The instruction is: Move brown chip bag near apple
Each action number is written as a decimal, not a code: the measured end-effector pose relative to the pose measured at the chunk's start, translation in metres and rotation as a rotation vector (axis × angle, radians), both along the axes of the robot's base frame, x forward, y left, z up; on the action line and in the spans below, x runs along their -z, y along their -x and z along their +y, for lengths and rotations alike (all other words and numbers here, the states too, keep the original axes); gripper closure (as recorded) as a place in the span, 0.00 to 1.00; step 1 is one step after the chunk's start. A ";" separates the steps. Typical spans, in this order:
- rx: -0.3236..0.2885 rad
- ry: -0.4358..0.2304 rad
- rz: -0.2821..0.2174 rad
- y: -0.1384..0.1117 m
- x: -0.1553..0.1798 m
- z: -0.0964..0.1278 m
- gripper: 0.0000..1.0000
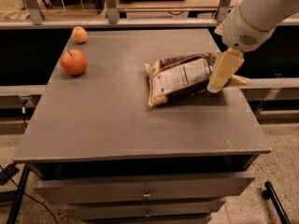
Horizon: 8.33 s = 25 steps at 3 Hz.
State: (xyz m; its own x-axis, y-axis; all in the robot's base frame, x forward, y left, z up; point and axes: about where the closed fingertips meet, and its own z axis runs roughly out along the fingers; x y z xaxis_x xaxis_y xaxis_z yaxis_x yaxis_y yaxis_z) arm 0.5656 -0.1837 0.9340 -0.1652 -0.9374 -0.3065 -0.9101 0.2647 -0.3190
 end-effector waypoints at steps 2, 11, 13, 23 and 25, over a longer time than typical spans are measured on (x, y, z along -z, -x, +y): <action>-0.014 -0.017 0.003 -0.045 0.034 0.020 0.22; -0.034 -0.231 -0.130 -0.096 -0.059 0.056 1.00; -0.040 -0.168 -0.132 -0.131 -0.033 0.111 1.00; -0.137 -0.156 -0.084 -0.147 0.009 0.207 0.38; -0.144 -0.153 -0.077 -0.147 0.014 0.210 0.00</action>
Offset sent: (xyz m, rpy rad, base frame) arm 0.0400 0.0164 -0.0268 0.0156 -0.0041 0.0098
